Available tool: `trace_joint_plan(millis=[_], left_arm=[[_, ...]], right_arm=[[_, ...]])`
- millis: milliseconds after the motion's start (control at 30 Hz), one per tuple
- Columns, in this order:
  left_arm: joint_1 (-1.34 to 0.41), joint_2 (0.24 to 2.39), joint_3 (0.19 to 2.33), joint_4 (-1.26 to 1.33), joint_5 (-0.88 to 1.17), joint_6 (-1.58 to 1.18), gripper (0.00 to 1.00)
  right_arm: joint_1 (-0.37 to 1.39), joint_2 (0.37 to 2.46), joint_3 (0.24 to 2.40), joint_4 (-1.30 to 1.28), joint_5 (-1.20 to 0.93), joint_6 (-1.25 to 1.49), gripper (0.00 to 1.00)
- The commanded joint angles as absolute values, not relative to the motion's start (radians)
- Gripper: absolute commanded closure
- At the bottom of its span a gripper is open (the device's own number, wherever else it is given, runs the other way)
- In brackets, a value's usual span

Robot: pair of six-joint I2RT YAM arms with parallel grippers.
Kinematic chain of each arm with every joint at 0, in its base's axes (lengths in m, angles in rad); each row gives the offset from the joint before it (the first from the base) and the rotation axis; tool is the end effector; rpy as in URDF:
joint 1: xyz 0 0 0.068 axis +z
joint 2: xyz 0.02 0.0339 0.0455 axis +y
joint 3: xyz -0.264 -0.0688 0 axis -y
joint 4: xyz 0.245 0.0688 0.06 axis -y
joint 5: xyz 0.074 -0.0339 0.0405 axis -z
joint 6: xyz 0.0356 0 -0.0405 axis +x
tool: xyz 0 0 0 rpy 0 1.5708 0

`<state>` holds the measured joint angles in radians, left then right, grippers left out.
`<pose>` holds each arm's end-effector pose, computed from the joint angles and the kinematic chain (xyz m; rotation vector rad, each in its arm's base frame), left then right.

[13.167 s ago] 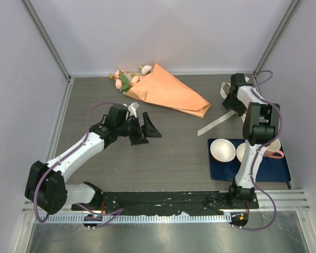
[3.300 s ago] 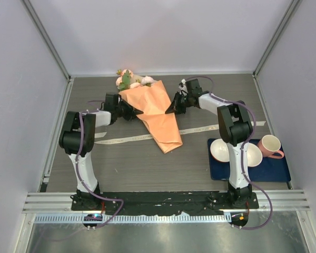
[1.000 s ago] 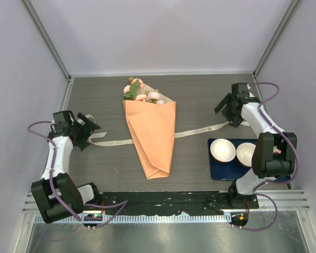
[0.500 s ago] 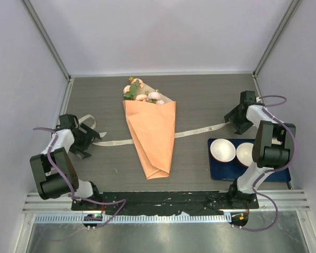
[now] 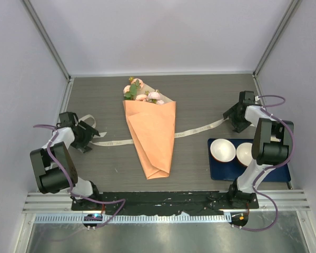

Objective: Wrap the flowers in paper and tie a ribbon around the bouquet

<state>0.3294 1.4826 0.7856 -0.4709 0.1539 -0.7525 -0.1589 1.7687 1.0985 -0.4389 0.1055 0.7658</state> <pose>0.2534 0.0809 0.1648 -1.3848 2.3897 -0.3266 0.3449 -0.0591 0.1692 1.2205 2.3747 0.0530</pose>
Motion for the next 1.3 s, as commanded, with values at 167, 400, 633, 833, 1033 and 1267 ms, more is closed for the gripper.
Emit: trace_joint_plan(millis=[167, 400, 633, 833, 1033, 1267], left_arm=[[0.333, 1.425, 0.791, -0.426, 0.187, -0.723, 0.00], [0.333, 1.405, 0.874, -0.511, 0.012, -0.687, 0.00], [0.353, 1.471, 0.937, -0.523, -0.106, -0.799, 0.11], [0.411, 1.575, 0.991, -0.551, -0.078, -0.879, 0.00], [0.429, 1.707, 1.029, -0.522, -0.040, -0.974, 0.20], [0.420, 1.812, 1.086, -0.523, -0.083, -0.973, 0.43]], right_arm=[[-0.160, 1.673, 1.083, -0.387, 0.089, 0.805, 0.15], [-0.156, 1.824, 1.186, -0.425, 0.103, 0.828, 0.17], [-0.150, 1.852, 1.181, -0.397, 0.107, 0.862, 0.34], [-0.149, 1.827, 1.143, -0.379, 0.141, 0.858, 0.64], [-0.147, 1.793, 1.134, -0.373, 0.133, 0.844, 0.83], [-0.147, 1.746, 1.137, -0.368, 0.143, 0.833, 0.91]])
